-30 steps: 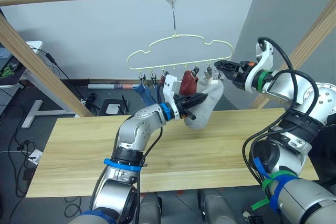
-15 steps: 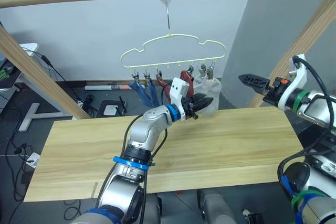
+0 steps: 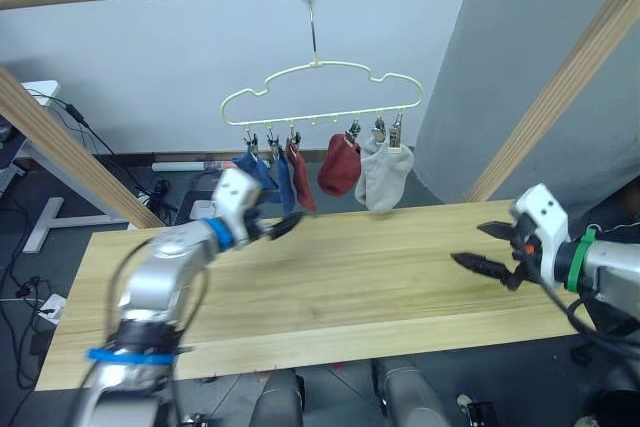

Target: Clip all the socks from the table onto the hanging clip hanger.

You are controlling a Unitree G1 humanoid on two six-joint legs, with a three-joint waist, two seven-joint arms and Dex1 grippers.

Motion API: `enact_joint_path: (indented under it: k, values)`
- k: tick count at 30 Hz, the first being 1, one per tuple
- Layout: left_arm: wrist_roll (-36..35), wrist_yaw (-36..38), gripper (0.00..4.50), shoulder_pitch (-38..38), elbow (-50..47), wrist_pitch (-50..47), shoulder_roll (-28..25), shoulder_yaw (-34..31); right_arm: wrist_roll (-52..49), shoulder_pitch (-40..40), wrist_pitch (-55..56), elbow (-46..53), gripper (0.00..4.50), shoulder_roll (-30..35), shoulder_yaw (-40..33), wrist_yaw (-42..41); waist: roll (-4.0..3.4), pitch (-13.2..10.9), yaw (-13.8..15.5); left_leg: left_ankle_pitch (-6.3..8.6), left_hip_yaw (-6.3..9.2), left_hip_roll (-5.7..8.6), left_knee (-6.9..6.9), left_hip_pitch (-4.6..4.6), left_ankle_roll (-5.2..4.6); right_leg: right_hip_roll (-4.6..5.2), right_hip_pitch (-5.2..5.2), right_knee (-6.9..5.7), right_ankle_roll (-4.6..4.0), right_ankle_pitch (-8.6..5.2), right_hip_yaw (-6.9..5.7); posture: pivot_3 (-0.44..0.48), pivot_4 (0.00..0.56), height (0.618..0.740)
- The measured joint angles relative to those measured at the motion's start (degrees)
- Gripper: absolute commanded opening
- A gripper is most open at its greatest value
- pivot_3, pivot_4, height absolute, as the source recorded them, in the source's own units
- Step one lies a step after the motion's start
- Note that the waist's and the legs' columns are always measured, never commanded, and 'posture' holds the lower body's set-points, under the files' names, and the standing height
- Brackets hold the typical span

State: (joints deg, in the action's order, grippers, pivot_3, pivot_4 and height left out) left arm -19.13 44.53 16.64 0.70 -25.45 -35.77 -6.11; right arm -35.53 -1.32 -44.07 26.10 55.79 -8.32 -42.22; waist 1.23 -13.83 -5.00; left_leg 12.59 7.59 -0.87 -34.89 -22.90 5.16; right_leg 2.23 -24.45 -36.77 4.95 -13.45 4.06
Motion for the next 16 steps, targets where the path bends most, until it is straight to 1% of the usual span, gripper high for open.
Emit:
enact_joint_path:
  k: [2,4,7,9,11,13,16]
  values:
    - [-0.3,0.2,4.47,-2.2,-0.1,-0.5,-4.1,-4.1,2.1,0.5,4.5,-1.3,4.50,-0.3,0.4,-2.3,0.12,-0.2,0.4,0.00,0.01,0.05,-0.03,-0.04,0.01,0.06,0.00,0.01,-0.01,0.00,0.00,0.041,0.220,0.740]
    - [-0.3,-0.1,4.47,-3.0,0.1,-0.5,-6.6,-8.0,2.8,0.4,6.7,-2.2,4.50,-1.0,-0.2,-3.6,0.26,-0.3,1.1,0.00,0.06,0.05,-0.03,-0.03,0.00,0.06,0.00,-0.01,-0.05,-0.02,-0.03,0.084,0.213,0.740]
    - [0.2,-0.2,4.47,-5.2,0.9,0.8,-8.8,-10.5,2.6,-0.3,8.2,-3.0,4.50,-2.6,-1.4,-4.3,0.30,-0.3,2.5,0.01,0.07,0.04,0.00,-0.04,0.02,0.06,0.01,0.01,-0.09,-0.04,-0.05,0.099,0.208,0.740]
    - [0.3,0.4,4.47,-8.2,3.4,1.3,-11.7,-13.8,2.0,-1.5,8.4,-4.1,4.50,-3.4,-3.0,-5.0,0.42,-0.4,3.0,0.03,0.07,0.03,0.03,-0.05,0.05,0.06,-0.05,-0.02,-0.14,-0.07,-0.05,0.113,0.201,0.740]
    - [-0.2,1.3,4.47,-9.3,3.9,0.9,-13.5,-16.8,2.3,-2.1,8.9,-4.8,4.50,-2.7,-4.2,-5.6,0.49,-0.5,3.3,0.04,0.09,0.02,0.03,-0.09,0.06,0.06,-0.08,-0.02,-0.16,-0.07,-0.09,0.115,0.197,0.740]
    - [-1.5,1.7,4.47,-9.3,1.8,-0.1,-13.8,-17.6,2.9,-2.7,9.5,-5.5,4.50,-2.4,-4.3,-6.1,0.49,-0.5,3.9,0.05,0.09,0.05,0.02,-0.09,0.08,0.10,-0.03,0.00,-0.15,-0.07,-0.09,0.115,0.194,0.740]
    - [-3.0,1.6,4.47,-9.0,-1.0,-1.1,-11.8,-16.5,3.0,-3.8,9.6,-6.3,4.50,-3.3,-3.8,-6.1,0.49,-0.5,5.0,0.04,0.08,0.06,0.00,-0.07,0.08,0.12,0.00,-0.01,-0.15,-0.07,-0.10,0.107,0.187,0.740]
